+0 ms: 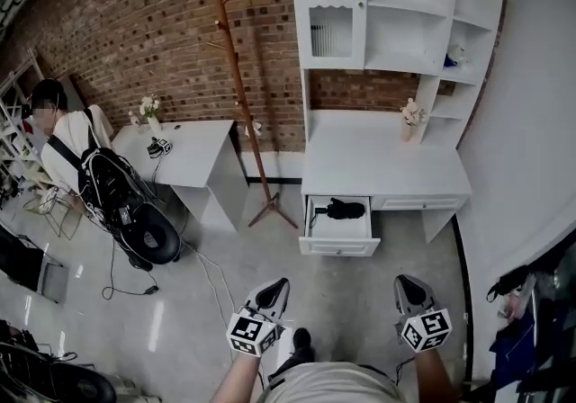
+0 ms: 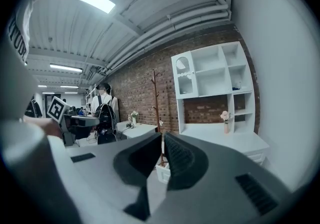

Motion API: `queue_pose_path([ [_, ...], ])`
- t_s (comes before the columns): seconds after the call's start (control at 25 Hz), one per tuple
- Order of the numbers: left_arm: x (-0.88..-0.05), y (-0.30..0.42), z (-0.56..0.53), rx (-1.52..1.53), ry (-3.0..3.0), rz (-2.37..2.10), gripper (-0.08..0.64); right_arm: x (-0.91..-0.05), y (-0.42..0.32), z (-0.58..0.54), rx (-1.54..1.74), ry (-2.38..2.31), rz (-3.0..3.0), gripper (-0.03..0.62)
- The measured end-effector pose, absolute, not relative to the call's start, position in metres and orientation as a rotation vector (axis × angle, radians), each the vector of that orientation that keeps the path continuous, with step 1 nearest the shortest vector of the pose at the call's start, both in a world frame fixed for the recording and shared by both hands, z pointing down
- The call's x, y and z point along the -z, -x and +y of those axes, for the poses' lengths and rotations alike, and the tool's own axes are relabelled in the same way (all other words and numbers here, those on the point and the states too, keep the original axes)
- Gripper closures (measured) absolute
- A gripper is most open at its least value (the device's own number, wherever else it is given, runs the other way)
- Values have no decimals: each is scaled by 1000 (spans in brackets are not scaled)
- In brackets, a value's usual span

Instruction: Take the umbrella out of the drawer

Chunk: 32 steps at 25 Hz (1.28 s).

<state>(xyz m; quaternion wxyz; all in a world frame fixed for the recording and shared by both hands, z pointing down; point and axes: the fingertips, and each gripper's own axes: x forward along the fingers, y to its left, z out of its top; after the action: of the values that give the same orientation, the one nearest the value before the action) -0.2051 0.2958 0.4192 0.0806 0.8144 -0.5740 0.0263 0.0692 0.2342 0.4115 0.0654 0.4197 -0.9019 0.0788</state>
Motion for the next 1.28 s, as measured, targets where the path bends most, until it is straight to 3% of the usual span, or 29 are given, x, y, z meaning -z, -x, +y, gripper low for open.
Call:
queue_pose_path([
  [0.8, -433, 288, 198, -61, -2517, -1544, 534, -404, -4, 173, -215, -1470, -2595, 558],
  [1.28, -437, 302, 169, -67, -2558, -1461, 534, -408, 17, 159, -217, -1508, -2551, 558],
])
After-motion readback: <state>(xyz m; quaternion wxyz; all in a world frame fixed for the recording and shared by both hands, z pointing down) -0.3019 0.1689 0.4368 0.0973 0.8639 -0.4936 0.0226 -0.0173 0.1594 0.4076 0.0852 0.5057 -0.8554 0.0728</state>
